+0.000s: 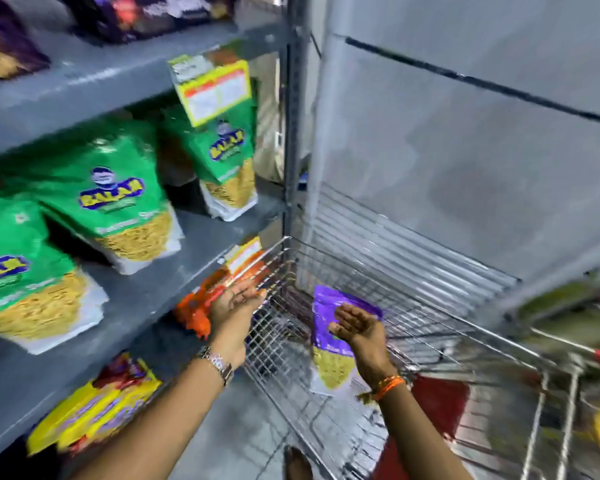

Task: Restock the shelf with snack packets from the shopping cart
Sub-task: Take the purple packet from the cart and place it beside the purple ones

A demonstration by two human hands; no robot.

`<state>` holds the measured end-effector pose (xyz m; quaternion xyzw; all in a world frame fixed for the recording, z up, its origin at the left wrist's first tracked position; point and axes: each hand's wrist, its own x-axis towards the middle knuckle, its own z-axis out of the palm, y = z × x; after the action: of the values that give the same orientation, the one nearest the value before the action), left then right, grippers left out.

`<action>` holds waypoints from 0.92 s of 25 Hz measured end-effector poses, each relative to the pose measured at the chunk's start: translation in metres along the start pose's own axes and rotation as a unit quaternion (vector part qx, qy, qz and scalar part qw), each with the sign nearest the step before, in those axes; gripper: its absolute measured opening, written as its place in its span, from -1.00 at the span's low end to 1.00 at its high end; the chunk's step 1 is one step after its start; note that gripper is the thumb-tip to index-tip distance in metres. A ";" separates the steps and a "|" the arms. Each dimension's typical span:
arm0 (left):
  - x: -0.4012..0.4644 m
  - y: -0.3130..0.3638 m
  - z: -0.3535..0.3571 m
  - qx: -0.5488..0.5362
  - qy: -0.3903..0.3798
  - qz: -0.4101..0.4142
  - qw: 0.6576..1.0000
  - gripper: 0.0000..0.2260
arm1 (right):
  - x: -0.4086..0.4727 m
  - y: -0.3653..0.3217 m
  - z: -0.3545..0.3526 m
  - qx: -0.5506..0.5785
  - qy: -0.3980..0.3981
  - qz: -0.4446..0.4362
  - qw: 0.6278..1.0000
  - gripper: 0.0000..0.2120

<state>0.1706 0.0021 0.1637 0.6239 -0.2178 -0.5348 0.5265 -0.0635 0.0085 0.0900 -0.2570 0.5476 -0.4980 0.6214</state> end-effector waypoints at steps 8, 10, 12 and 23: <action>0.082 -0.118 0.102 0.135 -0.091 -0.158 0.974 -0.64 | 0.054 0.126 -0.123 -0.115 0.157 0.081 0.978 -0.59; 0.098 -0.145 0.113 0.145 -0.091 -0.199 0.965 -0.71 | 0.065 0.151 -0.133 -0.134 0.131 0.108 0.976 -0.27; 0.118 -0.178 0.120 0.141 -0.104 -0.203 0.963 -0.89 | 0.081 0.179 -0.137 -0.108 0.090 0.106 0.984 -0.11; 0.144 -0.215 0.112 0.115 -0.025 -0.141 0.983 -0.30 | 0.104 0.176 -0.135 -0.123 -0.003 0.061 0.990 -0.39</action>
<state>0.0555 -0.0905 -0.0764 0.6909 -0.2005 -0.5908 0.3651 -0.1408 0.0114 -0.1427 -0.2994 0.6175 -0.3870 0.6159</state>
